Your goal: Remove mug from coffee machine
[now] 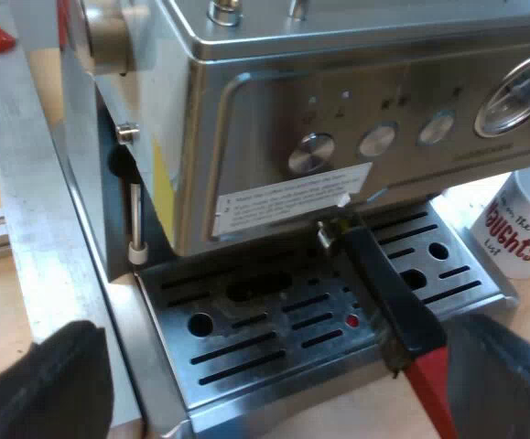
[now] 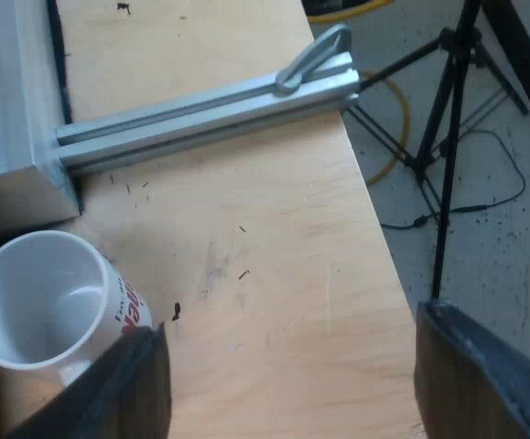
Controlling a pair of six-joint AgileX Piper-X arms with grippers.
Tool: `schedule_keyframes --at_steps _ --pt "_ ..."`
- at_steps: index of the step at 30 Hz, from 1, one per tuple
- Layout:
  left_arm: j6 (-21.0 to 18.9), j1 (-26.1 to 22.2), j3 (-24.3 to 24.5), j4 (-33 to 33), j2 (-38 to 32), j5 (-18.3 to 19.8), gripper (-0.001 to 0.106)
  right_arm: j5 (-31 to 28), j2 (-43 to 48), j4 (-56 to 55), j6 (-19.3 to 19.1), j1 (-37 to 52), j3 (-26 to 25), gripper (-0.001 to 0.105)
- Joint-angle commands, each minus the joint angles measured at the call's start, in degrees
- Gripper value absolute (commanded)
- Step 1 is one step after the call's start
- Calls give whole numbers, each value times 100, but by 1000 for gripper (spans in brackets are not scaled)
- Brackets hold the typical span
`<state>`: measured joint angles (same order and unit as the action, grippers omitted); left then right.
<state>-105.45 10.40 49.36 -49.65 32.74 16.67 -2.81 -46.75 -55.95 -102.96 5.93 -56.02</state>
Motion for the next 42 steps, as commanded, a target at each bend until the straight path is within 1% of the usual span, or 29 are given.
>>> schedule_keyframes --at_steps 1,2,4,5,6,8,9,11,12,15,17,19,24,26,31,34,36,37,38,39,42 --pt "36 4 36 -43 -97 -221 77 55 367 54 -736 3 -31 59" --pt "51 4 36 -61 -154 -383 77 55 419 54 -802 -31 -31 59" --pt "134 4 36 -63 -406 -867 77 55 588 54 -788 -123 -31 59" --pt "134 4 36 -63 -406 -867 77 55 588 54 -788 -123 -31 59" --pt "203 4 36 -63 -608 -1038 77 55 645 54 -785 -142 -31 59" --pt "360 4 36 -82 -1001 -1091 77 55 846 54 -785 -224 -31 59" --pt "445 4 36 -114 -1171 -1091 77 55 1127 54 -734 -264 -31 59" --pt "561 4 36 -199 -1469 -1091 77 55 1275 54 -636 -281 -31 59" --pt "652 4 36 -284 -1660 -1091 77 173 1407 54 -616 -279 -31 59" --pt "804 4 8 -458 -2092 -1035 77 505 1787 194 -617 -279 40 59" --pt "804 4 -37 -514 -2376 -1020 77 663 2064 334 -617 -279 150 59" --pt "804 4 -77 -591 -2589 -923 77 703 2324 469 -617 -279 263 59" --pt "804 4 -286 -779 -3406 -289 77 703 3221 611 -617 -279 661 59" --pt "804 4 -331 -914 -3630 -194 77 703 3501 611 -617 -279 782 59" --pt "804 4 -382 -1337 -4028 -162 77 703 4366 611 -600 -279 1154 59" --pt "804 4 -382 -1489 -4161 -162 77 703 4506 600 -539 -279 1215 59" --pt "804 4 -371 -1547 -4161 -146 77 703 4746 600 -355 -279 1324 59" --pt "804 4 -374 -1591 -4161 -145 77 703 4920 600 -192 -279 1400 59" --pt "804 4 -372 -1620 -4161 -143 77 637 4984 402 206 -279 1457 59" --pt "793 4 -372 -1642 -4161 -143 77 599 4944 360 252 -279 1463 59" --pt "787 4 -372 -1648 -4161 -143 77 699 4925 461 222 -279 1564 59"
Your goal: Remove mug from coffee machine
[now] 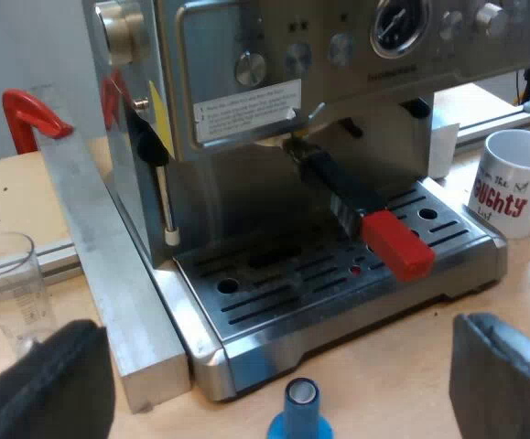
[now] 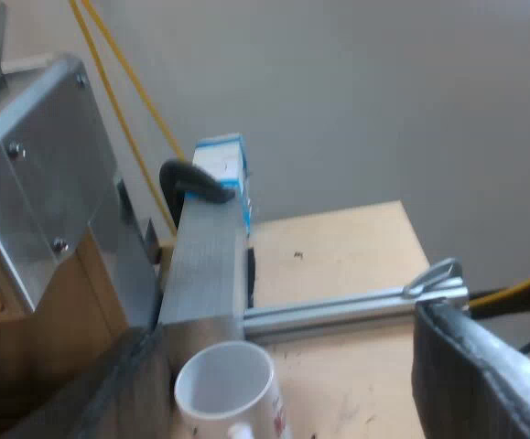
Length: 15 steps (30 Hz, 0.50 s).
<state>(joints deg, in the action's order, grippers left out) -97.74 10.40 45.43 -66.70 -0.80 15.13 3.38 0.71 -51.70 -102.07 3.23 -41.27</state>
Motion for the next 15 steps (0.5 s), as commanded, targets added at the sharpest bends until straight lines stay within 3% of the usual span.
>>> schedule_keyframes --at_steps 1,5,15 --pt "15 4 21 64 -806 12 77 80 190 48 107 -10 85 59" --pt "15 4 -12 103 -806 12 77 80 190 23 -243 -10 85 59" --pt "28 4 -419 653 -795 -4 77 80 190 -618 -296 -10 85 59"
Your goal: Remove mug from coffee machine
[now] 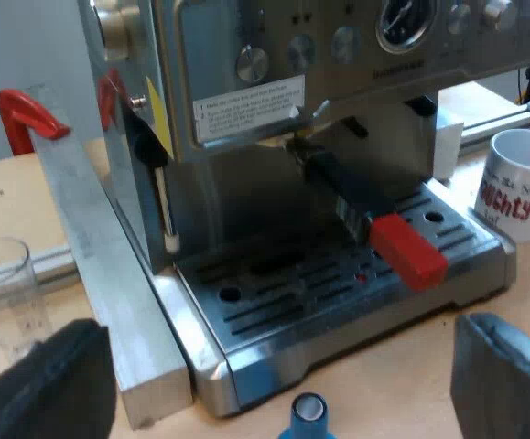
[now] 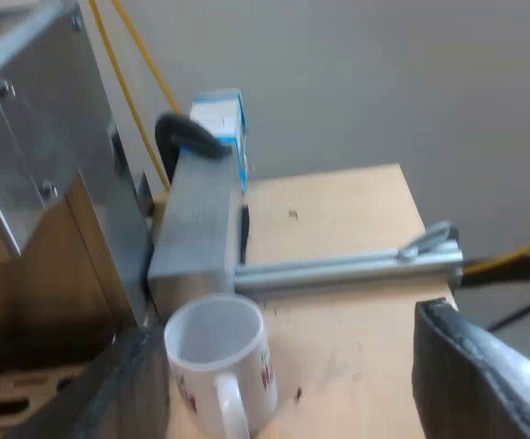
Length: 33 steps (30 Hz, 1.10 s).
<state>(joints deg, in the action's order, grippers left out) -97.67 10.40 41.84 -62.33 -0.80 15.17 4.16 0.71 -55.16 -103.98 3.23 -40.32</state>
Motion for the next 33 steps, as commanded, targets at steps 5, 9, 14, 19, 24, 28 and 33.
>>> schedule_keyframes --at_steps 5,9,14,19,24,28,33 --pt "22 4 -478 690 -796 -7 77 2 190 -991 -397 -10 7 59" --pt "22 4 -758 739 -796 -7 77 2 190 -1048 -431 -10 142 59" --pt "22 4 -1132 700 -796 -7 77 2 190 -1026 -431 -10 506 59" --pt "22 4 -1296 648 -796 -7 77 2 190 -976 -431 -10 780 59" --pt "25 4 -1370 650 -785 -7 77 2 190 -890 -431 -10 801 59" --pt "25 4 -1370 650 -785 -7 77 2 190 -890 -431 -10 800 59" --pt "25 4 -1370 650 -785 -7 77 2 190 -905 -417 -10 800 59"
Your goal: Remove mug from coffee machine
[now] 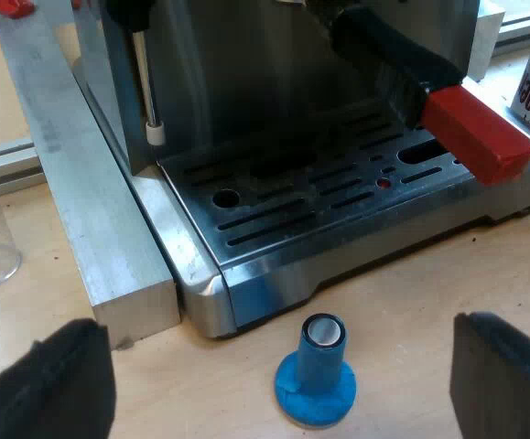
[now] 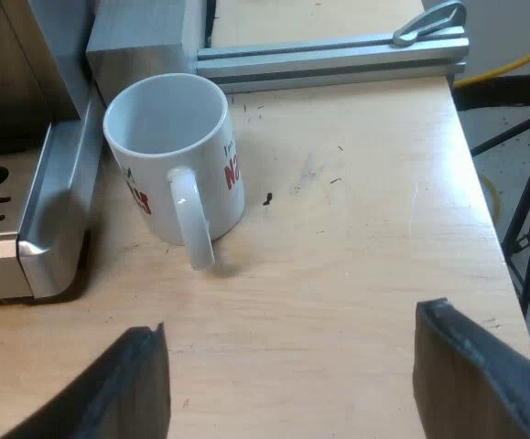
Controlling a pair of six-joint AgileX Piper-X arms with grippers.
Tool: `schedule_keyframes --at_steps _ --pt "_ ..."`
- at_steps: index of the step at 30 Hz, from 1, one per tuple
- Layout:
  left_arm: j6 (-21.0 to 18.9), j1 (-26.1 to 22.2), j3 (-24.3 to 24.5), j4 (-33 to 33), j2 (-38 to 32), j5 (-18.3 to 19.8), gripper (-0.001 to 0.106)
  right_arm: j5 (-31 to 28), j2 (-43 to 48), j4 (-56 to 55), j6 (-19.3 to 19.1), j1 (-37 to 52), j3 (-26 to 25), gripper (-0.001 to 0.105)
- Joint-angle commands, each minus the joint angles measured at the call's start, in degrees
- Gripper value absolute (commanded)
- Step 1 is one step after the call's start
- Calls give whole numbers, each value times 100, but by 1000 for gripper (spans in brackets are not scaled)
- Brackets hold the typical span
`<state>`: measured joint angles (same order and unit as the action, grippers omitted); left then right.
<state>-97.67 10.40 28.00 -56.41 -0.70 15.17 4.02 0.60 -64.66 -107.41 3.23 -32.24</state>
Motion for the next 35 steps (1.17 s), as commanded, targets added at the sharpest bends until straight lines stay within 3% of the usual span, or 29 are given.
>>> schedule_keyframes --at_steps 1,11,21,35 --pt "25 4 15 59 -796 -7 77 16 201 47 -73 -10 -9 59" --pt "25 -104 15 59 -796 4 77 -31 201 44 -73 -10 -9 59" --pt "25 -803 15 59 -796 4 77 -31 201 44 -73 -10 -9 59" --pt "25 -842 15 59 -809 4 77 -31 201 44 -73 -10 -9 59"
